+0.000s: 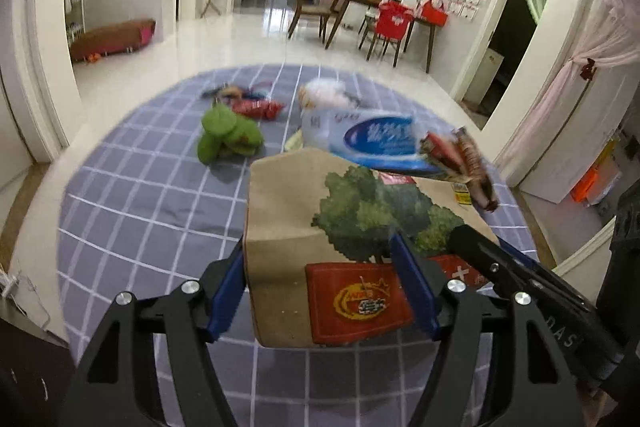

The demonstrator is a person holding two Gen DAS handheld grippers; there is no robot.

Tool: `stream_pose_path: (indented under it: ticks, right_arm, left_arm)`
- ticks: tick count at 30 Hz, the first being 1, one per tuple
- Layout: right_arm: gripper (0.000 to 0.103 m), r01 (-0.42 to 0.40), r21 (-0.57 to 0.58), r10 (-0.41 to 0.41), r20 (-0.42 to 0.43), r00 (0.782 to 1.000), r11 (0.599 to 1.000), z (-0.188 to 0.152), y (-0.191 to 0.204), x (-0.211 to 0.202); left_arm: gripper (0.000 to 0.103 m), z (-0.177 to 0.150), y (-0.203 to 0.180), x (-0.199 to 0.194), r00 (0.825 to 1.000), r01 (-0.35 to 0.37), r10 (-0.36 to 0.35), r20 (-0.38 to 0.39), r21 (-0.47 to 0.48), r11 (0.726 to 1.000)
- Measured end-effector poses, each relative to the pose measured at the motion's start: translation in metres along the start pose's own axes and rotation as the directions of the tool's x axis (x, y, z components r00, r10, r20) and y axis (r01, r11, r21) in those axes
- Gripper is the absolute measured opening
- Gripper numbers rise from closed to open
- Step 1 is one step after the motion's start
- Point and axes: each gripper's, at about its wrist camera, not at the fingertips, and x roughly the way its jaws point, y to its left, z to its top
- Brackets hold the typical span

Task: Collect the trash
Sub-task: 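Carry the brown snack box over the blue bucket and release it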

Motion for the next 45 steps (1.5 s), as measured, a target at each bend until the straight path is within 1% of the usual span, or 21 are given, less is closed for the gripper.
stream_pose_path:
  ticks: [4, 7, 10, 13, 14, 16, 20, 23, 24, 27, 31, 34, 36, 37, 38, 39, 40, 41, 42, 43, 45]
  right_arm:
    - [0.058, -0.012, 0.01, 0.012, 0.064, 0.998, 1.0, 0.002, -0.003, -0.037]
    - [0.059, 0.002, 0.026, -0.006, 0.127, 0.992, 1.0, -0.001, -0.013, -0.079]
    - [0.059, 0.039, 0.065, -0.05, 0.181, 0.982, 0.997, -0.009, -0.042, -0.119]
    - [0.059, 0.09, 0.129, -0.117, 0.215, 0.97, 0.988, -0.019, -0.084, -0.159]
    - [0.059, 0.107, 0.151, -0.139, 0.219, 0.966, 0.983, -0.025, -0.099, -0.169]
    - [0.059, 0.153, 0.213, -0.202, 0.231, 0.952, 0.965, -0.04, -0.137, -0.195]
    - [0.06, 0.211, 0.316, -0.284, 0.205, 0.937, 0.925, -0.07, -0.202, -0.221]
    - [0.06, 0.246, 0.397, -0.333, 0.165, 0.929, 0.884, -0.095, -0.253, -0.229]
    - [0.06, 0.25, 0.417, -0.339, 0.154, 0.928, 0.874, -0.101, -0.264, -0.23]
    - [0.061, 0.262, 0.475, -0.348, 0.101, 0.932, 0.84, -0.119, -0.303, -0.224]
    - [0.061, 0.259, 0.533, -0.328, 0.039, 0.944, 0.806, -0.142, -0.343, -0.203]
    - [0.068, 0.247, 0.576, -0.308, 0.007, 0.952, 0.779, -0.148, -0.362, -0.181]
    - [0.094, 0.305, 0.588, -0.33, -0.068, 0.942, 0.749, -0.158, -0.38, -0.165]
    - [0.096, 0.375, 0.566, -0.366, -0.134, 0.921, 0.735, -0.164, -0.393, -0.151]
    - [0.096, 0.469, 0.538, -0.408, -0.238, 0.882, 0.7, -0.173, -0.407, -0.137]
    - [0.096, 0.501, 0.537, -0.412, -0.287, 0.865, 0.679, -0.18, -0.412, -0.131]
    - [0.096, 0.478, 0.57, -0.382, -0.289, 0.878, 0.669, -0.193, -0.42, -0.13]
    - [0.096, 0.454, 0.59, -0.363, -0.275, 0.89, 0.667, -0.198, -0.42, -0.132]
    - [0.096, 0.448, 0.597, -0.362, -0.267, 0.893, 0.666, -0.202, -0.419, -0.135]
    - [0.096, 0.455, 0.588, -0.373, -0.264, 0.889, 0.668, -0.202, -0.414, -0.138]
    - [0.096, 0.444, 0.578, -0.368, -0.253, 0.895, 0.684, -0.195, -0.407, -0.141]
  left_arm:
    - [0.068, 0.001, -0.019, -0.035, 0.998, 0.016, -0.017, 0.057, 0.031, 0.999]
    - [0.068, -0.002, -0.048, -0.058, 0.994, 0.042, -0.05, 0.098, 0.078, 0.996]
    - [0.068, -0.009, -0.09, -0.069, 0.989, 0.086, -0.102, 0.104, 0.143, 0.986]
    - [0.068, -0.023, -0.14, -0.07, 0.984, 0.134, -0.155, 0.082, 0.219, 0.966]
    - [0.068, -0.031, -0.165, -0.068, 0.982, 0.155, -0.177, 0.063, 0.256, 0.954]
    - [0.068, -0.044, -0.195, -0.062, 0.978, 0.186, -0.205, 0.034, 0.298, 0.936]
    - [0.068, -0.08, -0.271, -0.037, 0.968, 0.247, -0.244, -0.058, 0.402, 0.882]
    - [0.068, -0.106, -0.306, -0.012, 0.961, 0.277, -0.245, -0.128, 0.452, 0.848]
    - [0.068, -0.114, -0.318, -0.001, 0.958, 0.286, -0.24, -0.156, 0.468, 0.837]
    - [0.068, -0.134, -0.345, 0.027, 0.951, 0.3, -0.218, -0.217, 0.49, 0.819]
    - [0.068, -0.153, -0.365, 0.066, 0.943, 0.298, -0.167, -0.288, 0.504, 0.811]
    - [0.068, -0.158, -0.371, 0.09, 0.94, 0.291, -0.139, -0.311, 0.521, 0.803]
    - [0.072, -0.165, -0.378, 0.115, 0.942, 0.262, -0.087, -0.323, 0.55, 0.793]
    - [0.079, -0.165, -0.379, 0.123, 0.944, 0.244, -0.061, -0.323, 0.563, 0.789]
    - [0.081, -0.17, -0.381, 0.138, 0.948, 0.195, 0.005, -0.319, 0.593, 0.782]
    - [0.081, -0.175, -0.382, 0.149, 0.945, 0.163, 0.059, -0.322, 0.617, 0.77]
    - [0.081, -0.179, -0.381, 0.161, 0.936, 0.147, 0.1, -0.338, 0.632, 0.761]
    - [0.081, -0.181, -0.378, 0.168, 0.926, 0.147, 0.119, -0.357, 0.633, 0.76]
    - [0.081, -0.183, -0.375, 0.169, 0.923, 0.151, 0.118, -0.367, 0.626, 0.765]
    - [0.081, -0.185, -0.372, 0.168, 0.922, 0.155, 0.112, -0.372, 0.616, 0.772]
    - [0.081, -0.184, -0.374, 0.167, 0.918, 0.17, 0.093, -0.385, 0.595, 0.785]
